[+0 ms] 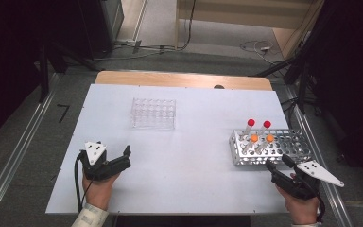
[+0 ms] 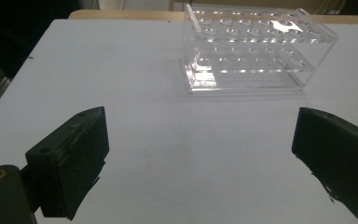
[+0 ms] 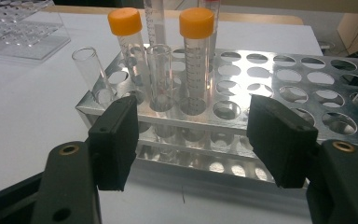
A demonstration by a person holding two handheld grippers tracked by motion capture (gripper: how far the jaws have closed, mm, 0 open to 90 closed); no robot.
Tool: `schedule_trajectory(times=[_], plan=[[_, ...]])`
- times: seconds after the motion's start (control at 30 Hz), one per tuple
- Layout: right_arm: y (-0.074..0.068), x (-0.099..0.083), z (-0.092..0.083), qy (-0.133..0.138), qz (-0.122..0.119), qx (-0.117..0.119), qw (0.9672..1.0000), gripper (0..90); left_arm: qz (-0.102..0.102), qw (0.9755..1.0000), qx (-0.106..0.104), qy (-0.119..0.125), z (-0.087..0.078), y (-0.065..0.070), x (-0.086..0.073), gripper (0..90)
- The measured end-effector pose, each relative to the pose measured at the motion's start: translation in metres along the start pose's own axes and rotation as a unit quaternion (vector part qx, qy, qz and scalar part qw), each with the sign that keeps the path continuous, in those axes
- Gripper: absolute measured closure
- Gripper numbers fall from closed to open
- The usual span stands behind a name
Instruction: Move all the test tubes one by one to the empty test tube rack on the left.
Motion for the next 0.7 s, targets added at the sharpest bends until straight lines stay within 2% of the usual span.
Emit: schedule_trajectory(times=[0.13, 0.3, 0.43, 0.7], plan=[[-0.001, 0.000, 0.002, -0.002, -0.003, 0.003, 1.0000, 34.5, -0.002, 1.0000, 0.001, 0.006, -0.001, -0.001, 0.001, 4.5], [-0.005, 0.001, 0.004, -0.001, 0.000, 0.009, 1.0000, 35.2, -0.002, 1.0000, 0.005, 0.001, 0.001, -0.001, 0.000, 4.5], [-0.012, 0.003, 0.010, -0.002, -0.011, 0.012, 0.9999, 35.8, -0.001, 1.0000, 0.005, 0.000, 0.001, 0.000, -0.001, 4.5], [-0.013, 0.005, 0.015, -0.001, -0.018, 0.016, 0.9997, 40.6, -0.004, 1.0000, 0.006, 0.000, 0.001, -0.001, -0.001, 4.5]])
Point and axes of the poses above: each handheld gripper's, and its own axes: z roughly forward along the jaws, x roughly out of its top, y roughly to its right, the point moved 5 cm from there along z, roughly forward along the jaws, and after that the axes turned 7 degrees about -z, right-handed, at the moved point
